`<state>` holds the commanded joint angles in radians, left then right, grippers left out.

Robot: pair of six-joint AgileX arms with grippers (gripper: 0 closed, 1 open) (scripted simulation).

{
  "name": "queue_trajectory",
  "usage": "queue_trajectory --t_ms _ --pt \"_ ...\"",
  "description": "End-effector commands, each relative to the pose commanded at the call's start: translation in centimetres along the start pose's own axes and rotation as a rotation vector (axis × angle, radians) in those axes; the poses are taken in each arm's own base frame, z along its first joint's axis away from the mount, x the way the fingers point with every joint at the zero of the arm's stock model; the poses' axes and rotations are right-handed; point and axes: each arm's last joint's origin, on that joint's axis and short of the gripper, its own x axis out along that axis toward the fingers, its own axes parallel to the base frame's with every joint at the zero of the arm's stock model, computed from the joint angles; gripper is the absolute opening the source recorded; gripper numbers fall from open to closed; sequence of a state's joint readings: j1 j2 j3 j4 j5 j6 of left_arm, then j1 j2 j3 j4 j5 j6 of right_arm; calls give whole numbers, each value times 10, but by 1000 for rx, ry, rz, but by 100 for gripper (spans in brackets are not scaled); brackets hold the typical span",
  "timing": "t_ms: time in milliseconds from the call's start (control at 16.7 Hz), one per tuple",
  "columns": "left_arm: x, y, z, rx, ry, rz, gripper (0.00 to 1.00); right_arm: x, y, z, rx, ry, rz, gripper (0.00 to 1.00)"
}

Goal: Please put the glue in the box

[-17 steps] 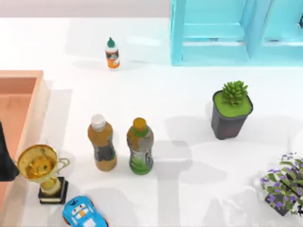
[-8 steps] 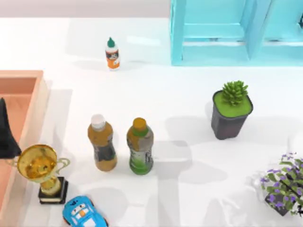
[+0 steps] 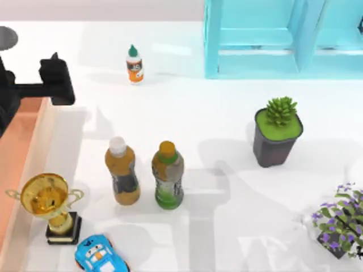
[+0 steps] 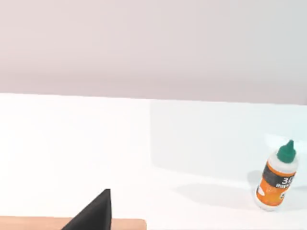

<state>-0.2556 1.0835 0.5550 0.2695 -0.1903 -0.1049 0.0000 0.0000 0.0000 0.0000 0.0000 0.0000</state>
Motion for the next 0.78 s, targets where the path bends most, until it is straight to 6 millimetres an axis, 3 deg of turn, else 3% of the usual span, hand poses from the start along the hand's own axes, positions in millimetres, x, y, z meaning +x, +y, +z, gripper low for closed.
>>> queue_trajectory --t_ms 180,420,600,780 --pt "54 -29 -1 0 59 -2 100 0 0 0 0 0 0 100" --pt "121 -69 -35 17 153 1 100 0 0 0 0 0 0 100" --pt "155 -91 -65 23 193 12 100 0 0 0 0 0 0 100" --pt "173 -104 -89 29 224 26 100 0 0 0 0 0 0 100"
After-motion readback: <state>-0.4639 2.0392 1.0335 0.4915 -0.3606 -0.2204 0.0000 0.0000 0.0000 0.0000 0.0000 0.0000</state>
